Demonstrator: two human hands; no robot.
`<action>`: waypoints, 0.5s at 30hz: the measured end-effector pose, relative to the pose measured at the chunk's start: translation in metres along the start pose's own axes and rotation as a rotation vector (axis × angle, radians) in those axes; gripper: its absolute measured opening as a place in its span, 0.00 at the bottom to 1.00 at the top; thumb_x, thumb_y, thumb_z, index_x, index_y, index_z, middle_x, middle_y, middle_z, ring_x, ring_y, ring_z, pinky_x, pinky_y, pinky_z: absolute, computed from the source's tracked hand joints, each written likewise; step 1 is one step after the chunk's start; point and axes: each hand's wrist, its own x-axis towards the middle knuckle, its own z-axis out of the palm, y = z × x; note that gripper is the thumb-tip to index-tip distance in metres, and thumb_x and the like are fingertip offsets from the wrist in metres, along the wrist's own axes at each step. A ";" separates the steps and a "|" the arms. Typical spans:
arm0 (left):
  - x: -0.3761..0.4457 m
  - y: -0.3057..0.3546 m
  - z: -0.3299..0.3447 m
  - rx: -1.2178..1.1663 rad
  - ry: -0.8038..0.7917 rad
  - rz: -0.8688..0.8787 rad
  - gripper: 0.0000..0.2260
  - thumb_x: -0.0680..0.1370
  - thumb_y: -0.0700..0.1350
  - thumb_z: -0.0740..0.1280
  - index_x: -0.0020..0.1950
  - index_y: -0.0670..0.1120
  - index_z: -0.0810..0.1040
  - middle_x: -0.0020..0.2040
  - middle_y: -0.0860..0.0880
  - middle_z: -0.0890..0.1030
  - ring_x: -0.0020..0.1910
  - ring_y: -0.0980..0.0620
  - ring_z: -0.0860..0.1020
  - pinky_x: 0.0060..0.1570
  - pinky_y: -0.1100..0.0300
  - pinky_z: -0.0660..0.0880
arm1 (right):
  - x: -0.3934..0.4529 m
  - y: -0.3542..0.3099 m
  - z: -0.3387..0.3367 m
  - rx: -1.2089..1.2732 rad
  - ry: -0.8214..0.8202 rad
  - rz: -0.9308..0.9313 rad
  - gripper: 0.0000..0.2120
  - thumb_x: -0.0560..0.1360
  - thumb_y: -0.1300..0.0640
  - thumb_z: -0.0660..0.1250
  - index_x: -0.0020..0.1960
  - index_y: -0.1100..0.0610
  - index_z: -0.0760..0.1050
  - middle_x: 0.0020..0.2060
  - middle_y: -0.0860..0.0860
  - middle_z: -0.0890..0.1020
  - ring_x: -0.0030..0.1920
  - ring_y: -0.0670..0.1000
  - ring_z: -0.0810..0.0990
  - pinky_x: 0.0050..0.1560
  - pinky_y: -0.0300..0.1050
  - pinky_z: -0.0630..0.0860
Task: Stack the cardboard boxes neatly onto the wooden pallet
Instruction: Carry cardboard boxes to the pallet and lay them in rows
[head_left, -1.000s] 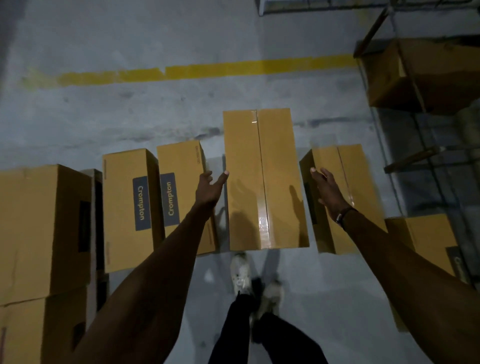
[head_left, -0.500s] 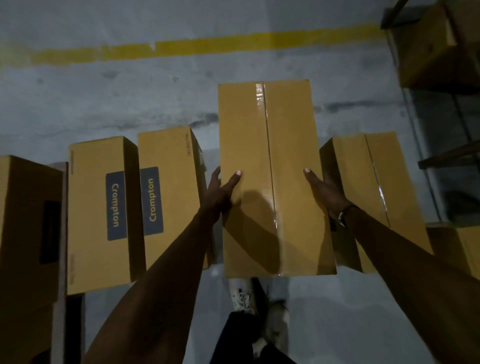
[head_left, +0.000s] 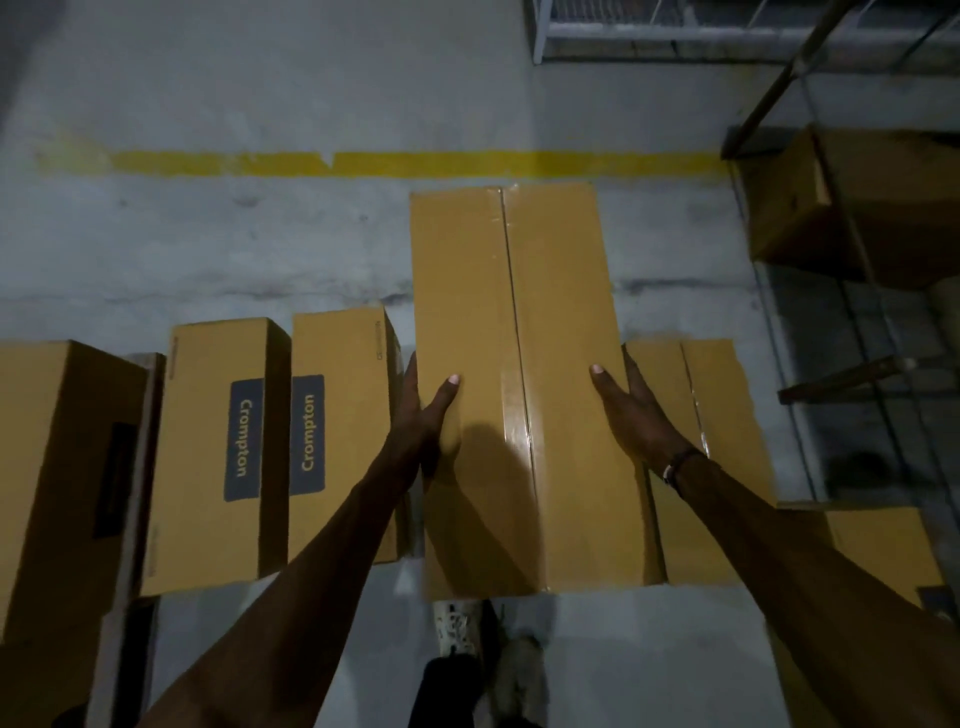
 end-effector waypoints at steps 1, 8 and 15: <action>-0.016 0.016 -0.006 -0.005 0.007 0.033 0.35 0.84 0.54 0.66 0.85 0.55 0.49 0.83 0.50 0.59 0.77 0.49 0.63 0.70 0.53 0.63 | -0.012 -0.014 -0.005 -0.025 -0.011 -0.037 0.37 0.81 0.34 0.63 0.84 0.40 0.52 0.82 0.43 0.61 0.79 0.47 0.62 0.77 0.54 0.63; -0.140 0.114 -0.058 0.006 0.144 0.131 0.37 0.83 0.57 0.66 0.84 0.65 0.45 0.85 0.55 0.53 0.78 0.52 0.61 0.72 0.49 0.64 | -0.116 -0.109 -0.008 -0.125 -0.008 -0.216 0.33 0.84 0.37 0.59 0.84 0.35 0.47 0.84 0.41 0.52 0.81 0.46 0.55 0.79 0.56 0.58; -0.302 0.157 -0.108 -0.022 0.428 0.227 0.35 0.84 0.57 0.65 0.83 0.67 0.47 0.81 0.63 0.57 0.76 0.61 0.60 0.75 0.53 0.62 | -0.225 -0.190 0.015 -0.202 -0.183 -0.391 0.32 0.86 0.41 0.58 0.83 0.33 0.45 0.77 0.33 0.58 0.74 0.41 0.62 0.70 0.36 0.58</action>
